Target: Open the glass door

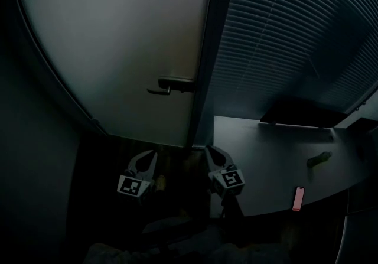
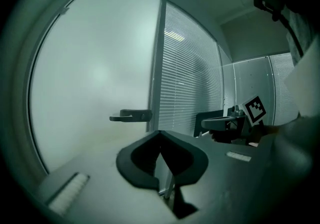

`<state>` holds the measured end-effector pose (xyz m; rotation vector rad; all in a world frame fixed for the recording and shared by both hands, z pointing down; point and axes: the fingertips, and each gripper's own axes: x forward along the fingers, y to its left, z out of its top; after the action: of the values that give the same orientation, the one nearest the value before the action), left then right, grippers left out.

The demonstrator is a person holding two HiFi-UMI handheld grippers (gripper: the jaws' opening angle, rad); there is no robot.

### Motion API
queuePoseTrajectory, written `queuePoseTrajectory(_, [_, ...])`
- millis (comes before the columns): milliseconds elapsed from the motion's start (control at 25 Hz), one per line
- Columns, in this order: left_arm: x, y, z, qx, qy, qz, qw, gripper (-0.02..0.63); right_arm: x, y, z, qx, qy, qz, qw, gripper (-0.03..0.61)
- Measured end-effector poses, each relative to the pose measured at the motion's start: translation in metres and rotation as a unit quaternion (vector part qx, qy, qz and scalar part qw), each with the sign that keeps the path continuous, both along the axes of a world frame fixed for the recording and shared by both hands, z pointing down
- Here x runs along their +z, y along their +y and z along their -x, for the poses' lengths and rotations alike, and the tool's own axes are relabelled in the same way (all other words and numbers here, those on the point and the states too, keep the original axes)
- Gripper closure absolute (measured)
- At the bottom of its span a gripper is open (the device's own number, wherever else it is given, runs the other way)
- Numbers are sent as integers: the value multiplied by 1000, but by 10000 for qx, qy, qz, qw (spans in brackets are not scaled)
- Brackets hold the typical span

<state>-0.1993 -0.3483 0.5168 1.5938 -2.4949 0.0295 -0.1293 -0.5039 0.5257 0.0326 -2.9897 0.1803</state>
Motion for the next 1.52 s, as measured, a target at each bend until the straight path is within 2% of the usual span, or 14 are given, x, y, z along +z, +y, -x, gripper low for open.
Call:
queuePoseTrajectory(440, [-19,-34,95,803,-146,106,9966,609,-12,-19,68,710,23,39,9975,577])
queuePoseTrajectory(680, [-16,-58,133,1417,-397,459,9880,609,-10,-31,89,1150,23,175,9932,575])
queuePoseTrajectory(840, [-9,-74,154,1791,-780,745,9779,604,-2,-40,101,1440,50,177,9894,577])
queuePoseTrajectory(1120, [-6,-101,183,2205,-1627,1201,9542,533,2,-53,113,1904,-19,224,9814,575])
queuePoseTrajectory(1320, [4,-115,198,2484,-1901,1392,9396,461,11,-68,108,2350,-83,342,9714,575])
queuePoseTrajectory(1520, [17,-120,210,2732,-2105,1677,9236,426,14,-69,103,2552,-77,453,9658,577])
